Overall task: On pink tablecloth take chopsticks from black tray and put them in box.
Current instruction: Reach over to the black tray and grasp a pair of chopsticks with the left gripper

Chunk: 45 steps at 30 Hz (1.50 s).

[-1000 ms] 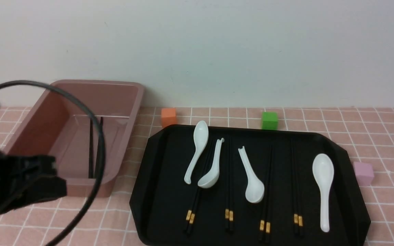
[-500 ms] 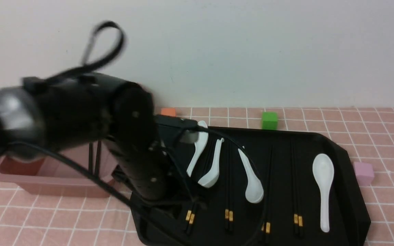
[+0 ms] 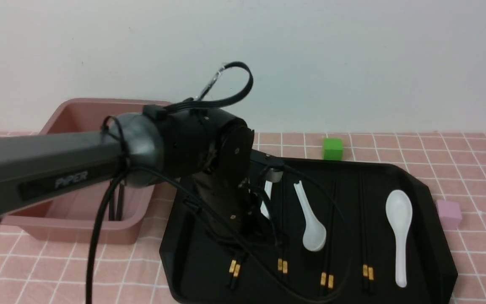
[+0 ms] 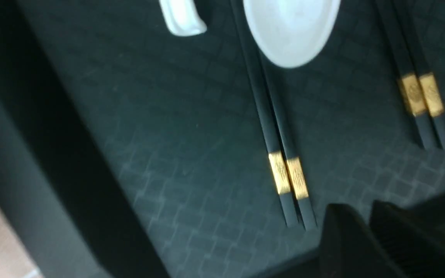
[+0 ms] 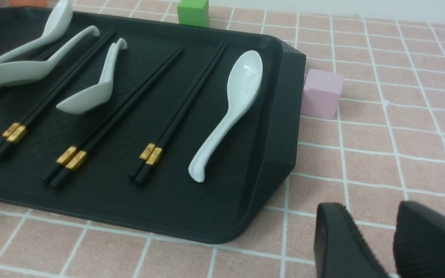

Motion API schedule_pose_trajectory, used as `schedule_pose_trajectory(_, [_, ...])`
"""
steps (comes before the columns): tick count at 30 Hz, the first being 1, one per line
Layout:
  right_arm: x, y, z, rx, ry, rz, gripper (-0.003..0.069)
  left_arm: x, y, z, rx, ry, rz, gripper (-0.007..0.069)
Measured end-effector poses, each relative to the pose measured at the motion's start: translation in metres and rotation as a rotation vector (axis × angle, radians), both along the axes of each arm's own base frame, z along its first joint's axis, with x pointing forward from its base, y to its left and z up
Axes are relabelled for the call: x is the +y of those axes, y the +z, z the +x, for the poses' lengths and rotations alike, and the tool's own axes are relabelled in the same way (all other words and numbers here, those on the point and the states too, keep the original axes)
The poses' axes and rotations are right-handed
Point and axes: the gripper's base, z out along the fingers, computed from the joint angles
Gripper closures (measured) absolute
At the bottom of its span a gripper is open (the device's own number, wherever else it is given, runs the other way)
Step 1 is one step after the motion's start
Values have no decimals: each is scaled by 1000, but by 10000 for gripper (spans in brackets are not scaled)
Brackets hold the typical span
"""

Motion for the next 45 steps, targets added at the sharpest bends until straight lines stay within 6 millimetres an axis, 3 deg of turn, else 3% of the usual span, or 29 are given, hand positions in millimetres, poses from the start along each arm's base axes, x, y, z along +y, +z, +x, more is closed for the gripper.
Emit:
schedule_pose_trajectory(4, [0,0,0,0,0,0,419,-3,-10,7,8,-2,17,324])
schedule_pose_trajectory(8, [0,0,0,0,0,0,419,-7,-21,12,18,-5,32,284])
schedule_pose_trajectory(22, [0,0,0,0,0,0,419,-8,-48,21,1,-37,97,280])
schedule_pose_trajectory(31, [0,0,0,0,0,0,419,-9,-49,24,-3,-41,102,281])
schedule_pose_trajectory(36, [0,0,0,0,0,0,419,-9,-49,24,-1,-33,99,328])
schedule_pose_trajectory(42, [0,0,0,0,0,0,419,-9,-50,24,0,5,96,485])
schedule_pose_trajectory(45, [0,0,0,0,0,0,419,-9,-49,24,-1,25,96,501])
